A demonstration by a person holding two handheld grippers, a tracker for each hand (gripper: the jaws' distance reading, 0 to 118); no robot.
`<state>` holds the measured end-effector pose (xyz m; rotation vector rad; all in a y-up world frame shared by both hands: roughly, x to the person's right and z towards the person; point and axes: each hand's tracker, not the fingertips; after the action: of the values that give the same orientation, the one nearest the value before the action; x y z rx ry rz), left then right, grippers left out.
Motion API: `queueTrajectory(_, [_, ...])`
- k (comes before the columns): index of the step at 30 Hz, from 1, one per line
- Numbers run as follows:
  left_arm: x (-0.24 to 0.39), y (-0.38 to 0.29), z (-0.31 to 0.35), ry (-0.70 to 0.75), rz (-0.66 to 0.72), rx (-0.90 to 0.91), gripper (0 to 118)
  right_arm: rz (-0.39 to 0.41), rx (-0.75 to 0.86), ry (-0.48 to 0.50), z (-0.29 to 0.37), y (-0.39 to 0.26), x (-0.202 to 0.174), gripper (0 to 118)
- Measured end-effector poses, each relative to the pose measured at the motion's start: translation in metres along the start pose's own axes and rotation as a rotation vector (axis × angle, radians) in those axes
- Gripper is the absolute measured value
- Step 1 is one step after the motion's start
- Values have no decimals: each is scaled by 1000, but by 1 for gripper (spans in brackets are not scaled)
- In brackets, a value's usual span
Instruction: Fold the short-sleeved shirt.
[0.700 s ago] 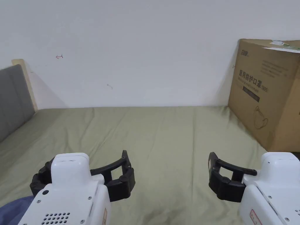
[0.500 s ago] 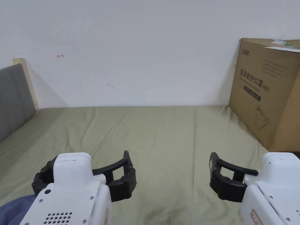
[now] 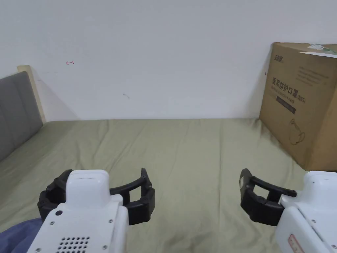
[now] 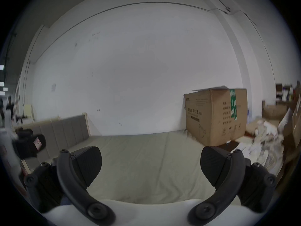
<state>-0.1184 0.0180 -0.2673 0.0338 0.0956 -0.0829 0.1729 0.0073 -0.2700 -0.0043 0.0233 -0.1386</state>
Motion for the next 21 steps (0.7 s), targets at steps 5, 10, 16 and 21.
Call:
queueTrajectory(5, [55,-2,-8,139,-776,201,118,-1086,-250,18,-26,-35,77,118])
queueTrajectory(10, [77,-60,-11,111,-1494,357,118,-2080,-417,-328,-7,-150,123,118])
queueTrajectory(16, [71,-37,-12,55,-1150,192,118,-1735,-394,-382,-9,-110,107,118])
queueTrajectory(21, [41,7,-17,44,-669,63,118,-1268,-188,-170,-24,-92,121,118])
